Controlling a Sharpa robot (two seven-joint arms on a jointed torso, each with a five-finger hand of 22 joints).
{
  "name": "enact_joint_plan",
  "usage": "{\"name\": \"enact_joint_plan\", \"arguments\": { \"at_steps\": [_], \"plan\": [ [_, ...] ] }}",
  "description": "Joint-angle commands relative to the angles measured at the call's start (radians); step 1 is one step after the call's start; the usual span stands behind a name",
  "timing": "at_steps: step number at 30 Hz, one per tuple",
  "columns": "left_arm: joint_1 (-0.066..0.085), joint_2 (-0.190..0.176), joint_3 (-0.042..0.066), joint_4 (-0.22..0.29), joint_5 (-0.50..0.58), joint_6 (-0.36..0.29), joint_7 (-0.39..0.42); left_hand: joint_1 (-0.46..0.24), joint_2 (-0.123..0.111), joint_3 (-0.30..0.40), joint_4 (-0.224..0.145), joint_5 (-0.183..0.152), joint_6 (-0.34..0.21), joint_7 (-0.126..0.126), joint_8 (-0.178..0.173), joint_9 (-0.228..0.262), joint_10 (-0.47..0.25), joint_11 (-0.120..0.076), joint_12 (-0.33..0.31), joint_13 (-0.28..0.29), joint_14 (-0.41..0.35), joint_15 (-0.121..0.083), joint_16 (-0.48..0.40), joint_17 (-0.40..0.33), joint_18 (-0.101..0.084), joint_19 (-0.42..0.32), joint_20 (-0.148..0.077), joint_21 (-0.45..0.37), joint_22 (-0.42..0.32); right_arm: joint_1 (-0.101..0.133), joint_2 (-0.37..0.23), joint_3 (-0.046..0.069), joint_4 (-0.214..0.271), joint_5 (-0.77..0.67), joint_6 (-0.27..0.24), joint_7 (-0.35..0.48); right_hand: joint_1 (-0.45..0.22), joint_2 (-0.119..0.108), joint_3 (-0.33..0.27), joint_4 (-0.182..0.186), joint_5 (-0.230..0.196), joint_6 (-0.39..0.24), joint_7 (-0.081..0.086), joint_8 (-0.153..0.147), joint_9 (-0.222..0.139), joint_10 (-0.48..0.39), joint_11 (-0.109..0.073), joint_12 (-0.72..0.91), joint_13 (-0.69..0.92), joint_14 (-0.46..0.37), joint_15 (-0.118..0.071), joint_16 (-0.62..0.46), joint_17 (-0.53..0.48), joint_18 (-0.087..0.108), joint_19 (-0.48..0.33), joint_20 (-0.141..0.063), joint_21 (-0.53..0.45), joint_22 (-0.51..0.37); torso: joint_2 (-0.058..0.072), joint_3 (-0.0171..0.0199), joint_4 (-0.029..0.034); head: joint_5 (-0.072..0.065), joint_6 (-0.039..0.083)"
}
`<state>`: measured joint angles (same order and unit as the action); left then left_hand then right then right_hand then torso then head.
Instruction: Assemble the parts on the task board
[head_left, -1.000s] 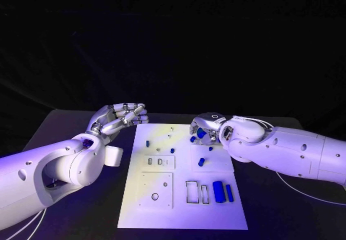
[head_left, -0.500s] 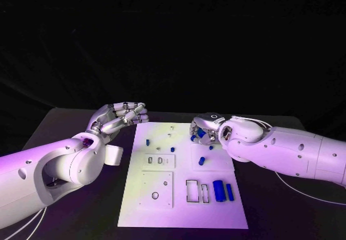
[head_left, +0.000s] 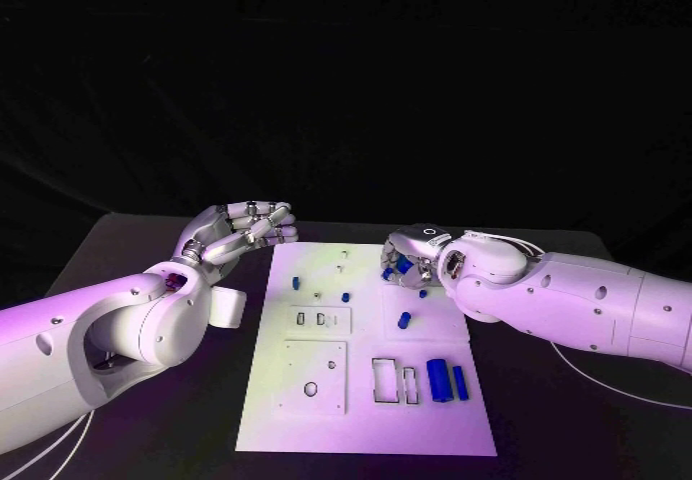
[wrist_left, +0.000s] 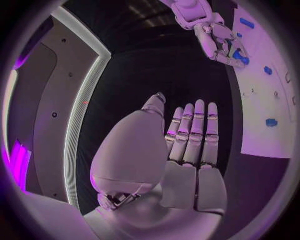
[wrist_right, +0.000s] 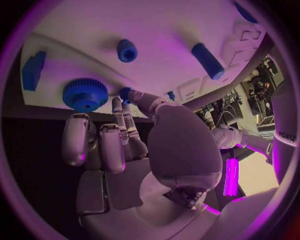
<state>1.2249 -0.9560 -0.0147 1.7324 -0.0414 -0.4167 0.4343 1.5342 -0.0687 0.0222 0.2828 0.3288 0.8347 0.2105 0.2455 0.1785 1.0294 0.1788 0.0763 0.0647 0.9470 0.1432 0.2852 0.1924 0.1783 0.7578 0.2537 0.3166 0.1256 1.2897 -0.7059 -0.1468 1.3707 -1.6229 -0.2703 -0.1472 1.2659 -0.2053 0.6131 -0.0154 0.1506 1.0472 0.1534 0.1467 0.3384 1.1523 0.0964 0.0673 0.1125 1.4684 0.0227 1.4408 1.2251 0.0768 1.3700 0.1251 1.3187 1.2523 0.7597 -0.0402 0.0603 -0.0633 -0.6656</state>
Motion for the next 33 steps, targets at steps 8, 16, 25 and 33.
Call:
{"name": "enact_joint_plan", "arguments": {
  "at_steps": [8, 16, 25, 33],
  "plan": [
    [0.002, 0.005, 0.001, -0.001, 0.002, 0.016, 0.003, -0.007, -0.003, -0.004, 0.001, -0.005, -0.008, 0.009, -0.005, -0.001, -0.005, 0.004, -0.004, 0.001, -0.007, 0.003, -0.007, 0.001, 0.004, 0.007, 0.003, -0.005, -0.001, -0.002, 0.006, 0.0, -0.005, 0.0, -0.007, 0.001, -0.014, -0.005, 0.015, 0.0, -0.012, 0.011, -0.004, 0.012, 0.005, 0.019, -0.002, 0.0, -0.005, 0.036, -0.008, 0.006, 0.002, 0.004, 0.007, -0.004, 0.009, 0.008, 0.001, -0.0009, -0.0013, -0.001, -0.001],
    [0.002, 0.005, 0.001, -0.001, 0.002, 0.016, 0.003, -0.007, -0.003, -0.004, 0.001, -0.005, -0.008, 0.009, -0.005, -0.001, -0.005, 0.004, -0.004, 0.001, -0.007, 0.003, -0.007, 0.001, 0.004, 0.007, 0.003, -0.005, -0.001, -0.004, 0.007, 0.0, -0.003, 0.009, -0.057, -0.016, -0.014, 0.009, 0.038, 0.001, -0.014, 0.044, -0.022, 0.043, 0.029, 0.069, -0.019, 0.007, -0.005, 0.038, -0.021, 0.011, 0.008, 0.001, 0.017, -0.015, 0.021, 0.025, 0.002, -0.0011, -0.0011, -0.001, 0.001],
    [0.002, 0.004, 0.001, -0.006, 0.002, 0.014, 0.003, -0.006, -0.003, -0.004, 0.0, -0.005, -0.009, 0.009, -0.006, -0.001, -0.005, 0.004, -0.005, 0.001, -0.008, 0.003, -0.007, 0.001, 0.004, 0.007, 0.003, -0.005, -0.002, 0.003, -0.005, 0.005, 0.036, 0.024, -0.142, -0.053, -0.012, 0.016, 0.043, -0.002, -0.013, 0.057, -0.031, 0.062, 0.047, 0.095, -0.028, 0.007, -0.002, 0.039, -0.029, 0.013, 0.01, -0.002, 0.024, -0.023, 0.029, 0.037, 0.001, -0.0022, -0.0033, 0.001, 0.004],
    [0.002, 0.004, 0.001, -0.012, 0.002, 0.012, 0.004, -0.005, -0.002, -0.003, 0.0, -0.005, -0.009, 0.009, -0.006, -0.002, -0.006, 0.004, -0.006, 0.001, -0.008, 0.003, -0.007, 0.001, 0.004, 0.007, 0.003, -0.005, -0.002, 0.027, 0.025, 0.01, 0.036, 0.011, -0.173, -0.069, -0.011, 0.016, 0.043, -0.004, -0.012, 0.058, -0.032, 0.064, 0.05, 0.097, -0.029, 0.006, -0.002, 0.039, -0.031, 0.014, 0.012, -0.002, 0.026, -0.024, 0.031, 0.04, 0.002, -0.0018, -0.0026, 0.001, 0.014]
  ]
}}
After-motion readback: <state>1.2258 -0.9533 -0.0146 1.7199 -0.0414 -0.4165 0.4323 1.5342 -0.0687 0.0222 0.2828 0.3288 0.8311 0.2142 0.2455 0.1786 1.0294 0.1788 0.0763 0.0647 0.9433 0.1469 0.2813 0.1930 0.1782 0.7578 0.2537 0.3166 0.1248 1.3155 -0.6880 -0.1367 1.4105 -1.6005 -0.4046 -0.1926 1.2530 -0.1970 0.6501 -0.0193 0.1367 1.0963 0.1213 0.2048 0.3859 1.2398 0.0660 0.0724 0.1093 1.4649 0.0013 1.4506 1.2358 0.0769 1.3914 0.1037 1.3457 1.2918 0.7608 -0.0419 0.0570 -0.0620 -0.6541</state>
